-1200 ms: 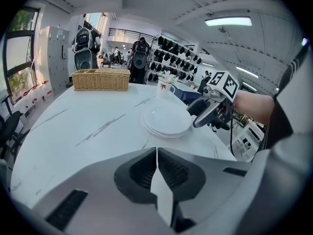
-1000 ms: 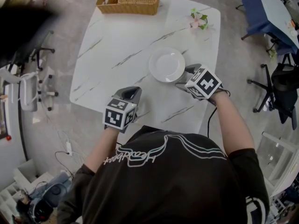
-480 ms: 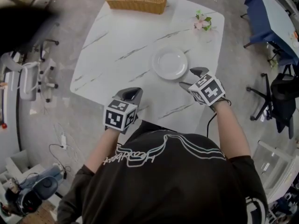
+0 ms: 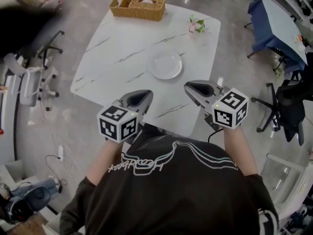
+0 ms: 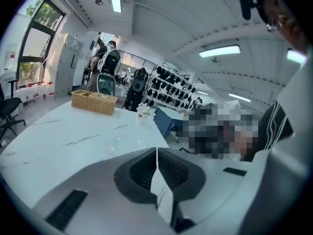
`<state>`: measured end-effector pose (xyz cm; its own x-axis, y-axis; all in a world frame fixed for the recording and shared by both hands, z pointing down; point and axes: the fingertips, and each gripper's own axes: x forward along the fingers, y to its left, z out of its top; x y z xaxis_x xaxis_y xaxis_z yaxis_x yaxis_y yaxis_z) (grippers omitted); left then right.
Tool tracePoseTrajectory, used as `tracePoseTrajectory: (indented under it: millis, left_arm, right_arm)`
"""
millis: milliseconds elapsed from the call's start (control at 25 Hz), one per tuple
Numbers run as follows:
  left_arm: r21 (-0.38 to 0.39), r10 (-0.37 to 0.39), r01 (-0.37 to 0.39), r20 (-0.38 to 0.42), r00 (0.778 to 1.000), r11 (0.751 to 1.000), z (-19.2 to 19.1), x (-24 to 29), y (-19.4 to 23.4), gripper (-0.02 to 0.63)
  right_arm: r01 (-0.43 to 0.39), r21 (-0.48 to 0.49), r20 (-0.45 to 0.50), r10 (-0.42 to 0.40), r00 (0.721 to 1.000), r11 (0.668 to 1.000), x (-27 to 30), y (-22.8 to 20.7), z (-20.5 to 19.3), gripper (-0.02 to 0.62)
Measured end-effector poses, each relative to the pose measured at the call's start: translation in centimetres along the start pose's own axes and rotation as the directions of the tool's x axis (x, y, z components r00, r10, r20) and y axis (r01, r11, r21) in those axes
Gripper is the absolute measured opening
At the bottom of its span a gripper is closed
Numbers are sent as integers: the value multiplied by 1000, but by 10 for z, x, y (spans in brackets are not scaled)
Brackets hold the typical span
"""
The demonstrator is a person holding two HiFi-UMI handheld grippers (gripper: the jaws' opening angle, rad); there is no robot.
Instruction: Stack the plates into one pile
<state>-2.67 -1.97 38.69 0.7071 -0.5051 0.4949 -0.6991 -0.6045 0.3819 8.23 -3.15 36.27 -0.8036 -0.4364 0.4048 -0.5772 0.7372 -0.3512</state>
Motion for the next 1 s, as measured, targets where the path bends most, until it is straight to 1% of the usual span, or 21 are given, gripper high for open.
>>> tracePoseTrajectory:
  millis: [120, 240, 360, 480, 600, 760, 1000]
  left_arm:
    - [-1, -45, 45, 77, 996, 999, 16, -12, -34, 31]
    - [18, -85, 84, 145, 986, 996, 30, -24, -62, 31]
    - [52, -129, 121, 203, 971, 991, 45, -33, -86, 31]
    - [103, -163, 141, 242, 956, 985, 55, -39, -105, 31]
    - [126, -184, 156, 255, 949, 980, 56, -39, -116, 31]
    - [112, -196, 172, 251, 948, 979, 49, -35, -118, 31]
    - [100, -195, 176, 237, 952, 979, 39, -31, -109, 31]
  right_arm:
    - [-44, -33, 77, 46, 996, 999, -25, 24, 9, 38]
    - [-77, -33, 153, 81, 985, 996, -48, 40, 17, 32]
    - [-80, -54, 209, 89, 974, 995, -65, 49, 25, 29]
    - [-89, -78, 258, 106, 960, 993, -79, 59, 33, 26]
    - [-97, -78, 275, 115, 955, 992, -86, 64, 31, 26]
    - [-85, -75, 260, 101, 960, 994, -84, 62, 20, 26]
    - [-94, -41, 252, 101, 962, 995, -76, 61, 10, 26]
